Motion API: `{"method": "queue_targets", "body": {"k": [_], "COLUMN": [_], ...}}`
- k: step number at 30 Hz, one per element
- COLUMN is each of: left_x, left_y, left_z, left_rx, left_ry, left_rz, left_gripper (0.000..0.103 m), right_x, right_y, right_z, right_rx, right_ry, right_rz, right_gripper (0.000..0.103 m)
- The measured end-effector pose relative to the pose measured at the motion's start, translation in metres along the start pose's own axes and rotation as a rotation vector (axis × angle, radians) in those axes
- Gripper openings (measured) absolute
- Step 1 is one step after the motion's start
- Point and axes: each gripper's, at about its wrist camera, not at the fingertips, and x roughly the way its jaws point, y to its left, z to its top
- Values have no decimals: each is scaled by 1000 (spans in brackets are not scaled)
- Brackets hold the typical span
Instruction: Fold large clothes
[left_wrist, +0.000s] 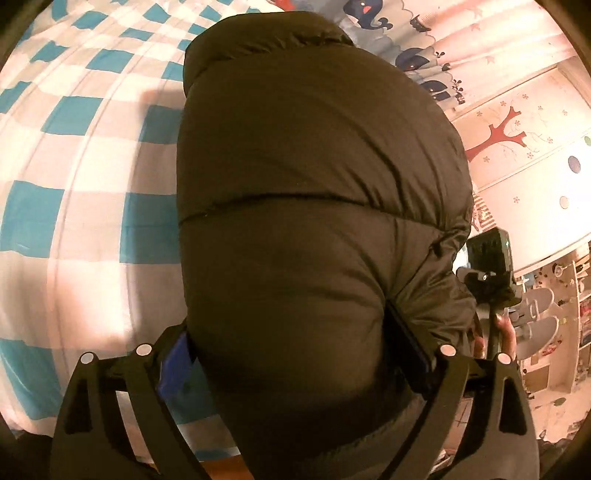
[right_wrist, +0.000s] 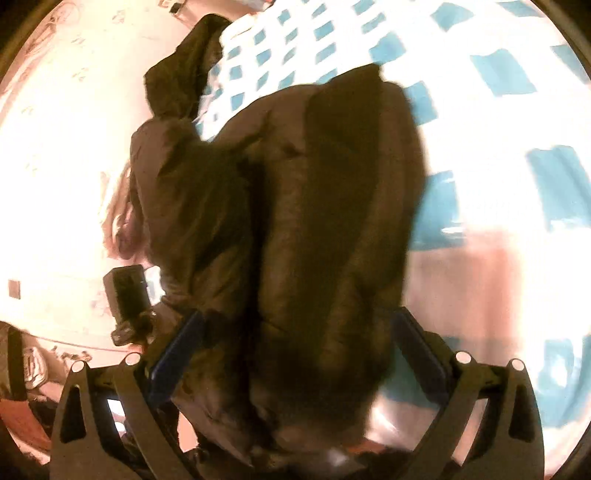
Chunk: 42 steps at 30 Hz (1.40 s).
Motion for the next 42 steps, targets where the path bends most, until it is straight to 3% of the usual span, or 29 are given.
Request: {"method": "queue_targets", "body": {"k": [5,10,12,18,19,21,23,29,32,34,36,42], "left_x": [0,-12,-11,-8,-8,-10,-11,-1,0,-4,-6,-12], "left_y": [5,22,21,12,12,13,16,14,1,-15,-31,-69], "left_z": [-6,-4,-4,-2,-2,-1,-1,0,-3,-8,-14,-26], "left_rx": [-2,-4,0,12,12,4,-11,-1,61,138,211,366], "left_ry": [-6,-4,-1,-1,0,-2,-3,7,-37,-72,-92,-156], "left_rz": [-5,5,7,23,22,14,-2,-4,53,131,191,317], "left_gripper": [89,89,90,90,90,90,90,93,92,76,70,60], "right_x": [30,37,36,55,57,52,49,74,69,58,55,38], "right_y": [-27,-45,-46,-13,-10,-10,-17,-11,-9,-8,1,24], "right_z": [-16,-15,-14,-4,-2,4,7,10,16,15,10,4], "right_rx": [86,206,203,64,75,110,135,76,26,-32,-106,-223], "right_ry": [108,87,80,168,174,154,132,184,165,138,107,6], "right_rz": [60,341,374,156,168,307,393,244,210,170,131,194], "right_gripper": [98,98,98,98,98,98,98,98,98,98,98,97]}}
